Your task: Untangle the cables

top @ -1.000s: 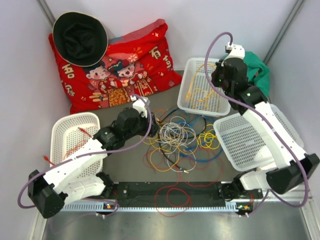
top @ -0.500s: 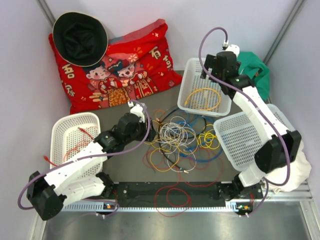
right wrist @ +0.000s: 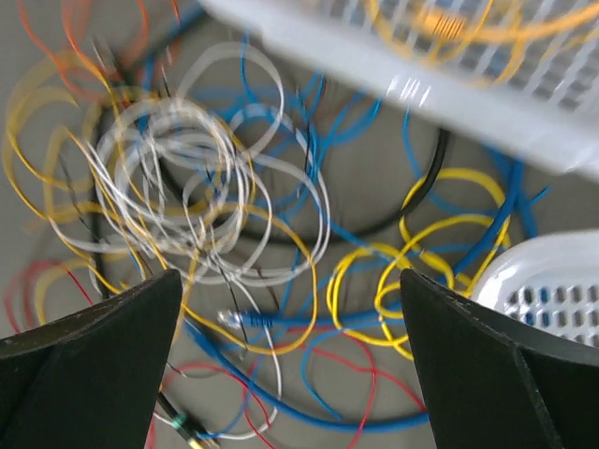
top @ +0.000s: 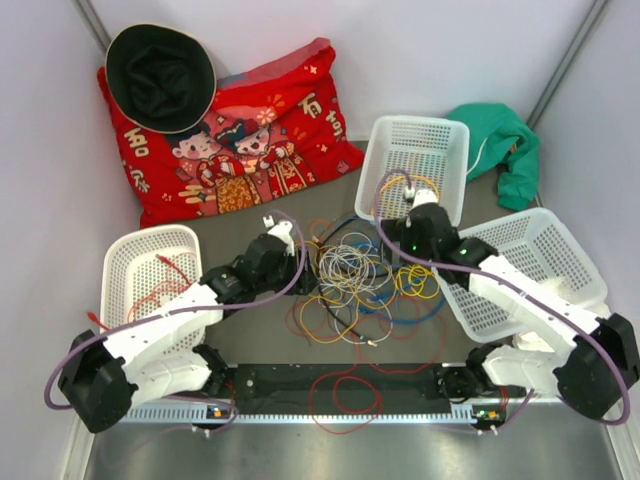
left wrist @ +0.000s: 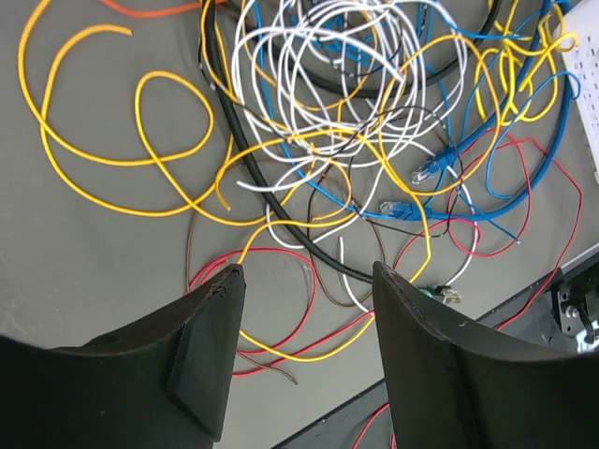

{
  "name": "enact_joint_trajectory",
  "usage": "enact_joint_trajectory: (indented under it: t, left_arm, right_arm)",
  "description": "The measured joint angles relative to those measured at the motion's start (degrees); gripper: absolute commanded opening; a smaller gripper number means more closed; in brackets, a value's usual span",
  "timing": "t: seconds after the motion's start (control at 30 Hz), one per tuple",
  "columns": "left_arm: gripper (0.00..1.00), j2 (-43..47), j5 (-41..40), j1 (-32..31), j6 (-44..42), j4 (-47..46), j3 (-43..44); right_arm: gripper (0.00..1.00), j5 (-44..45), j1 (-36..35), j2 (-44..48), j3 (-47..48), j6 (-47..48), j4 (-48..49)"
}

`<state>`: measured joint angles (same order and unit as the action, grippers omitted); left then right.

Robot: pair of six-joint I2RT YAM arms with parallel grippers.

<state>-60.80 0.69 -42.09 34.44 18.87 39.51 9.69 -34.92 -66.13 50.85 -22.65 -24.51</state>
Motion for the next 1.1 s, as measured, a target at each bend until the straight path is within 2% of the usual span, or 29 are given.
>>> enact_joint_trajectory:
  t: [0.13, 0.33, 0.53, 0.67, 0.8, 0.93, 0.97, 1.07, 1.1]
  left_arm:
    - [0.61, 0.0, 0.13, 0.0, 1.88, -0.81, -1.73]
    - [0.62, -3.37, -2.27, 0.0, 5.46, -0.63, -2.62]
    - [0.63, -8.59, -11.45, 0.0, 10.93, 0.02, -2.8]
    - [0.59, -16.04, -17.03, 0.07, 13.9, 1.38, -0.42]
    - [0.56, -23.69, -18.23, 0.07, 15.56, 1.97, 3.69]
    - [0.44, -25.73, -18.18, 0.04, 16.85, 0.96, 4.81]
    - [0.35, -25.75, -18.1, 0.04, 17.11, 0.83, 4.79]
    - [0.17, -26.01, -18.05, 0.04, 17.99, 0.57, 4.61]
    - [0.15, -26.01, -17.99, -0.07, 18.1, 0.52, 4.5]
  right_arm:
    - [0.98, -0.35, -4.79, -1.6, -4.0, 0.02, -0.5]
    - [0.98, -1.11, -11.43, -5.01, -4.04, -0.46, 3.32]
    - [0.98, -1.25, -12.57, -4.76, -4.04, -1.18, 4.37]
    - [0.98, -0.74, -12.61, -0.83, -4.04, -1.51, 4.11]
    - [0.98, 0.31, -12.61, 3.98, -4.04, -1.6, 3.65]
    - [0.98, 1.29, -12.61, 7.52, -4.44, -1.62, 3.13]
    - [0.98, 1.49, -12.61, 8.04, -4.66, -1.66, 3.02]
    - [0.98, 1.97, -12.61, 8.87, -5.51, -1.88, 2.34]
    - [0.98, 2.1, -12.61, 8.87, -5.86, -1.99, 2.1]
